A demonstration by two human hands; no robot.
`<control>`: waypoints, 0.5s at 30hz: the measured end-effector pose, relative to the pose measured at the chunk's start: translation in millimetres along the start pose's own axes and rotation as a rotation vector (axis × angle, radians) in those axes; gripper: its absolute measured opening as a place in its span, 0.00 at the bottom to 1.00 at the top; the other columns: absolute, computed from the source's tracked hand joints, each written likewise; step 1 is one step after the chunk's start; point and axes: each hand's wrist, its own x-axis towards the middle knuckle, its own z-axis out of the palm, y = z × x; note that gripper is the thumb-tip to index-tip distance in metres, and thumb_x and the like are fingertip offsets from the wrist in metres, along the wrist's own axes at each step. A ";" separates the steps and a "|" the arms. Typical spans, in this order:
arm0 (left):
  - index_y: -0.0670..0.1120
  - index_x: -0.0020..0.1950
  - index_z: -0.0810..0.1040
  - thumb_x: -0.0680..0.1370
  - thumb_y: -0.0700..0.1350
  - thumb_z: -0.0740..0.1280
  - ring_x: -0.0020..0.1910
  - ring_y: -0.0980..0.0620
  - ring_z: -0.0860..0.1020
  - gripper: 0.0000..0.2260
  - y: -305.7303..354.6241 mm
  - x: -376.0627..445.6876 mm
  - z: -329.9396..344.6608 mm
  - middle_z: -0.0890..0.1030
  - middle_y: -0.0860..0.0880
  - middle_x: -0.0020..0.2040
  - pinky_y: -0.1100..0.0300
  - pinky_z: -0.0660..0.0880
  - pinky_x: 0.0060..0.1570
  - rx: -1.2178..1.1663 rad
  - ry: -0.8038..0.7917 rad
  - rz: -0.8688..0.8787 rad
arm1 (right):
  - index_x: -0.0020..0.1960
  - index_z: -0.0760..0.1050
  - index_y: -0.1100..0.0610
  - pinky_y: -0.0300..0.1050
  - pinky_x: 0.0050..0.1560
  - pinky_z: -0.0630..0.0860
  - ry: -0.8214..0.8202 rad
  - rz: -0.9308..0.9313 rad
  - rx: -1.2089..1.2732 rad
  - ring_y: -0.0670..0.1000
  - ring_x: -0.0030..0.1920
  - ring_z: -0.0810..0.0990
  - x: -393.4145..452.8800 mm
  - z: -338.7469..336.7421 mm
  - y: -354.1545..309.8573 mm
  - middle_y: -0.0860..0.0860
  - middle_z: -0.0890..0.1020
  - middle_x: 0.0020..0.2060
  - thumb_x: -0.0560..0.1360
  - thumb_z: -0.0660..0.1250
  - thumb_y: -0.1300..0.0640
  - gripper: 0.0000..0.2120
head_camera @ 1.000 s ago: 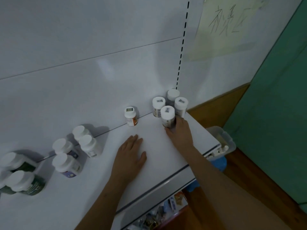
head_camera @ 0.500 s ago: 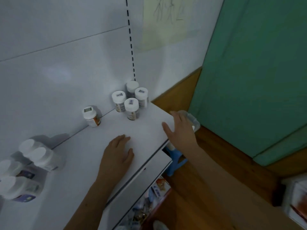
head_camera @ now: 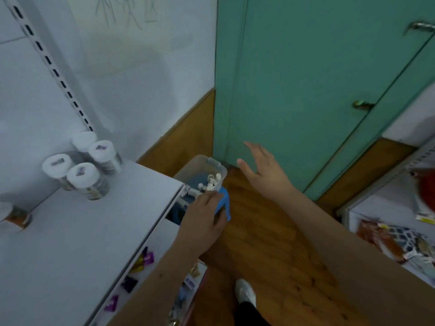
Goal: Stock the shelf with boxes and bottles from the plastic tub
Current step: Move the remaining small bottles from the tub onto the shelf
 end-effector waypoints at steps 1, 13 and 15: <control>0.47 0.73 0.69 0.82 0.52 0.61 0.66 0.51 0.72 0.20 0.4 12.3 7.5 0.72 0.49 0.69 0.53 0.72 0.65 0.001 -0.008 -0.010 | 0.78 0.58 0.54 0.46 0.72 0.60 -0.015 0.007 0.010 0.52 0.75 0.62 10.0 -3.3 11.1 0.52 0.66 0.75 0.82 0.56 0.40 0.30; 0.45 0.71 0.71 0.81 0.52 0.61 0.61 0.47 0.74 0.20 -15.4 137.7 99.4 0.74 0.46 0.64 0.53 0.74 0.59 -0.008 -0.120 -0.391 | 0.79 0.57 0.54 0.48 0.73 0.61 -0.277 -0.080 0.019 0.54 0.74 0.64 134.4 1.1 156.0 0.53 0.66 0.75 0.82 0.58 0.42 0.30; 0.45 0.72 0.70 0.82 0.53 0.60 0.60 0.46 0.75 0.21 -22.1 146.5 103.9 0.73 0.47 0.65 0.52 0.74 0.59 -0.004 -0.125 -0.465 | 0.79 0.58 0.54 0.48 0.73 0.61 -0.293 -0.116 0.019 0.53 0.74 0.64 153.5 6.7 167.6 0.53 0.66 0.75 0.82 0.58 0.42 0.30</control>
